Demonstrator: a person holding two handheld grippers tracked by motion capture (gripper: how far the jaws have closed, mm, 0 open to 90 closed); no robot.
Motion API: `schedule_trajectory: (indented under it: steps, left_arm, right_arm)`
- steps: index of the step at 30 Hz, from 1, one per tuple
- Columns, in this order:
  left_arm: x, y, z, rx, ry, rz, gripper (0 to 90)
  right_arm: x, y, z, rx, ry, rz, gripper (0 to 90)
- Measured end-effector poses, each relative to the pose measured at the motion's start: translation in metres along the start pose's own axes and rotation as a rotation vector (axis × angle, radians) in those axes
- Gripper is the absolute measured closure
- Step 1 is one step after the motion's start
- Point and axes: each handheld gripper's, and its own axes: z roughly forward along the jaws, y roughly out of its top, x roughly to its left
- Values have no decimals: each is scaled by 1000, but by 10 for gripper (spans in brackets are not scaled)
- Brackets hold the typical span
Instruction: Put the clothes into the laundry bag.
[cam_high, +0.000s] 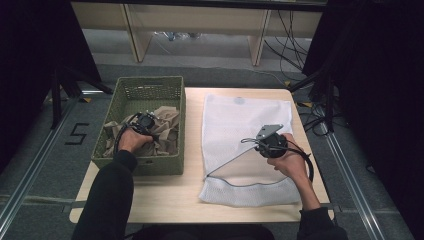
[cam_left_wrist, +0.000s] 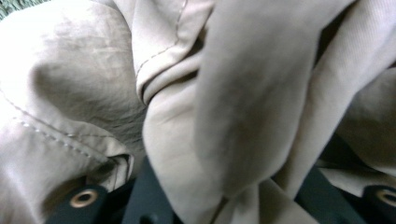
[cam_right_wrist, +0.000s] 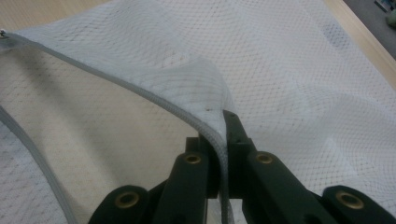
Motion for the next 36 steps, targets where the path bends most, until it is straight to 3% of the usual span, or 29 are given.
schedule_trajectory:
  steps: [2, 6, 8, 14, 15, 21, 27, 33, 35, 36]
  left_arm:
    - [1, 0, -4, -9, -9, 1, 757]
    - [4, -1, -21, -62, -38, -52, 770]
    - [6, -2, -35, -135, -70, -104, 773]
    - [9, -3, -57, -212, -123, -130, 778]
    - [8, -4, -62, -267, -126, -165, 778]
    - [11, -5, -83, -285, -142, -155, 779]
    - [9, -4, -114, -347, -185, -149, 778]
    - [7, -8, -130, -380, -211, -145, 779]
    - [3, -9, -137, -411, -233, -161, 780]
    - [2, -10, -140, -418, -230, -154, 780]
  right_arm:
    - [0, 0, -1, -2, -18, 2, 899]
    - [0, 0, -3, -14, -4, 9, 899]
    - [1, 1, -4, -9, -8, 18, 899]
    - [1, 0, -3, -14, -10, 16, 898]
    - [1, 0, -3, -16, -11, 18, 898]
    - [1, 0, -3, -5, -3, 15, 899]
    - [1, 1, -4, -8, -4, 21, 898]
    - [1, 0, -4, -10, -5, 22, 898]
    - [1, 0, -4, -12, -8, 21, 899]
    - [-1, 0, -4, -25, -17, 1, 899]
